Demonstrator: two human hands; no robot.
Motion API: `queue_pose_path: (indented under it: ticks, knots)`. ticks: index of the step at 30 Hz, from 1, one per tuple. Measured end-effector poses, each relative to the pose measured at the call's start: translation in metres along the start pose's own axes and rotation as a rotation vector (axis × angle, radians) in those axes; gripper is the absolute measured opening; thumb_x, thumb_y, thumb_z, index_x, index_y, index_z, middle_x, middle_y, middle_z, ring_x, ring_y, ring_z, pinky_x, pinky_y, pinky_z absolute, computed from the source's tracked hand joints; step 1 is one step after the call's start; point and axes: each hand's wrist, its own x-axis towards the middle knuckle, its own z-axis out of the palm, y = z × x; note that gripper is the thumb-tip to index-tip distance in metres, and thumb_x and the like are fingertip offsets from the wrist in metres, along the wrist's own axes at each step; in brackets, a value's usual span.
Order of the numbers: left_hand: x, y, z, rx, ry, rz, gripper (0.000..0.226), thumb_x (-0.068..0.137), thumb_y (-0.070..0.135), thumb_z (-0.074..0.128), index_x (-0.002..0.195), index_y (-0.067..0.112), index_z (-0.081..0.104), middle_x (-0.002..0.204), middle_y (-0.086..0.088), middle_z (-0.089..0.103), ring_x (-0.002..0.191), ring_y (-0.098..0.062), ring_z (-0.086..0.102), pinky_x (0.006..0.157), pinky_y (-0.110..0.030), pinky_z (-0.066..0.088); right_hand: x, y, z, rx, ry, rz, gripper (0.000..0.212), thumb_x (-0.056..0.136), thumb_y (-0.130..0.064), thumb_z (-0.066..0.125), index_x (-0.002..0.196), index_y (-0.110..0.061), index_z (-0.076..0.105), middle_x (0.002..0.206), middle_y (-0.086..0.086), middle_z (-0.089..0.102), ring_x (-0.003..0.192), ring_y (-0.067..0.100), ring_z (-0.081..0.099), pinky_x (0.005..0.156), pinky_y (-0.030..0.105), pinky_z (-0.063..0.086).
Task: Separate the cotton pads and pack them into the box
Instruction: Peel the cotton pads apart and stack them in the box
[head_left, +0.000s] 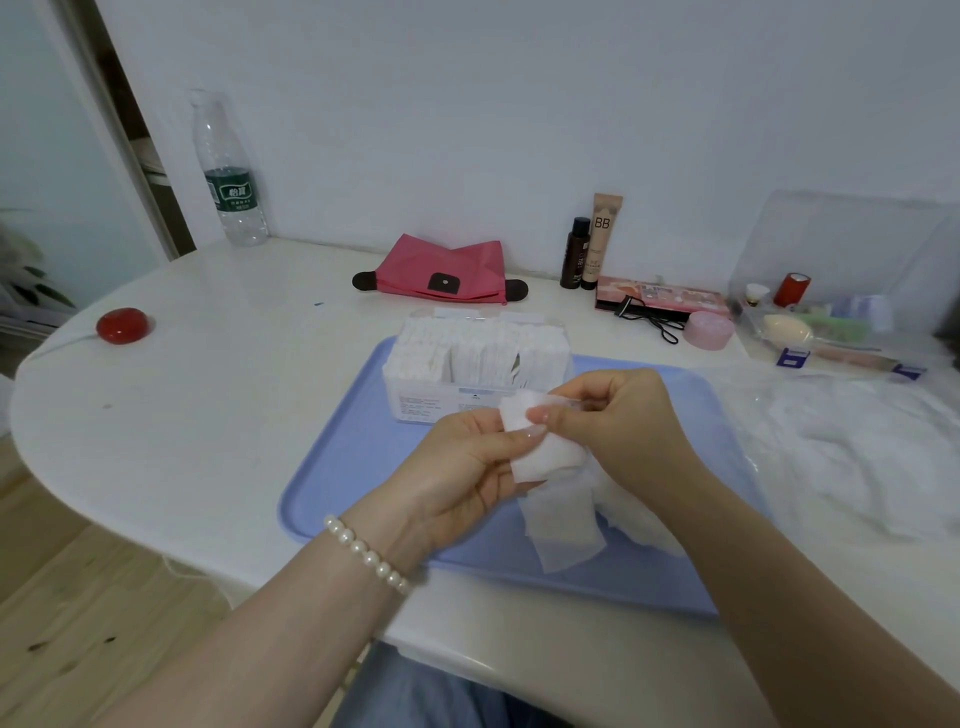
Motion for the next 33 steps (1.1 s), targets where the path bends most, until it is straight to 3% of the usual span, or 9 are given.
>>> queue_pose_path:
  ticks: [5, 9, 14, 16, 19, 22, 24, 27, 33]
  knots:
    - [-0.001, 0.0, -0.002, 0.049, -0.008, 0.02, 0.023, 0.089, -0.006, 0.048, 0.107, -0.003, 0.063, 0.099, -0.017, 0.071, 0.085, -0.023, 0.07, 0.068, -0.028, 0.059, 0.002, -0.003, -0.006, 0.037, -0.075, 0.045, 0.014, 0.081, -0.018, 0.07, 0.069, -0.011, 0.07, 0.051, 0.0, 0.06, 0.046, 0.005, 0.052, 0.047, 0.014, 0.042]
    - [0.0, 0.001, -0.005, 0.049, 0.014, 0.031, 0.027, 0.086, -0.009, 0.05, 0.11, -0.004, 0.062, 0.105, -0.017, 0.069, 0.088, -0.025, 0.069, 0.078, -0.035, 0.056, 0.006, 0.0, -0.014, 0.091, -0.017, 0.069, 0.009, 0.083, -0.012, 0.068, 0.074, -0.009, 0.069, 0.049, -0.002, 0.058, 0.039, 0.006, 0.042, 0.04, 0.014, 0.034]
    - [-0.002, 0.003, -0.004, 0.022, 0.021, 0.004, 0.022, 0.083, 0.004, 0.056, 0.103, 0.0, 0.065, 0.098, -0.015, 0.071, 0.08, -0.023, 0.069, 0.072, -0.035, 0.057, 0.007, 0.004, -0.018, 0.067, 0.065, 0.028, 0.01, 0.081, -0.009, 0.07, 0.073, -0.005, 0.067, 0.048, -0.001, 0.055, 0.037, 0.002, 0.041, 0.04, 0.011, 0.035]
    - [-0.001, 0.005, -0.007, 0.01, 0.083, 0.007, 0.021, 0.091, 0.013, 0.051, 0.102, 0.001, 0.065, 0.095, -0.013, 0.072, 0.079, -0.022, 0.07, 0.07, -0.038, 0.058, 0.008, 0.002, -0.024, -0.024, 0.038, -0.029, 0.012, 0.081, -0.009, 0.07, 0.07, -0.01, 0.067, 0.051, -0.002, 0.058, 0.04, 0.001, 0.044, 0.045, 0.011, 0.039]
    - [0.001, 0.009, -0.016, -0.031, 0.197, 0.027, 0.022, 0.096, 0.015, 0.046, 0.099, 0.0, 0.062, 0.091, -0.014, 0.073, 0.076, -0.024, 0.071, 0.066, -0.043, 0.059, 0.008, -0.002, -0.025, -0.405, -0.23, -0.066, 0.005, 0.076, -0.014, 0.075, 0.077, -0.016, 0.072, 0.066, -0.007, 0.064, 0.056, -0.001, 0.053, 0.059, 0.008, 0.041]
    - [0.0, 0.012, -0.023, -0.018, 0.276, 0.042, 0.018, 0.096, 0.014, 0.047, 0.094, 0.003, 0.062, 0.087, -0.013, 0.072, 0.074, -0.024, 0.07, 0.065, -0.045, 0.057, 0.006, 0.005, -0.018, -0.864, -0.422, -0.061, 0.028, 0.073, -0.03, 0.077, 0.099, -0.024, 0.068, 0.091, -0.012, 0.062, 0.083, 0.003, 0.053, 0.075, 0.014, 0.039]
    - [0.0, 0.013, -0.027, -0.008, 0.292, 0.041, 0.017, 0.095, 0.014, 0.048, 0.094, 0.005, 0.062, 0.088, -0.012, 0.072, 0.078, -0.025, 0.069, 0.067, -0.046, 0.056, 0.004, 0.007, -0.013, -0.924, -0.477, -0.023, 0.039, 0.072, -0.034, 0.077, 0.107, -0.027, 0.062, 0.1, -0.011, 0.058, 0.095, 0.008, 0.051, 0.085, 0.023, 0.041]
    - [-0.002, 0.012, -0.031, -0.002, 0.275, 0.024, 0.017, 0.095, 0.013, 0.047, 0.098, 0.005, 0.062, 0.092, -0.013, 0.073, 0.081, -0.025, 0.07, 0.066, -0.045, 0.058, 0.001, 0.008, -0.01, -0.961, -0.536, 0.019, 0.048, 0.07, -0.035, 0.078, 0.113, -0.03, 0.056, 0.098, -0.013, 0.045, 0.093, 0.01, 0.046, 0.082, 0.025, 0.038]
    - [-0.002, 0.011, -0.035, -0.017, 0.276, 0.02, 0.018, 0.095, 0.012, 0.046, 0.099, 0.005, 0.062, 0.094, -0.013, 0.073, 0.081, -0.025, 0.071, 0.071, -0.048, 0.057, 0.0, 0.008, -0.011, -0.743, -0.493, -0.003, 0.023, 0.07, -0.016, 0.079, 0.074, -0.027, 0.058, 0.08, -0.011, 0.054, 0.076, 0.007, 0.051, 0.067, 0.019, 0.042]
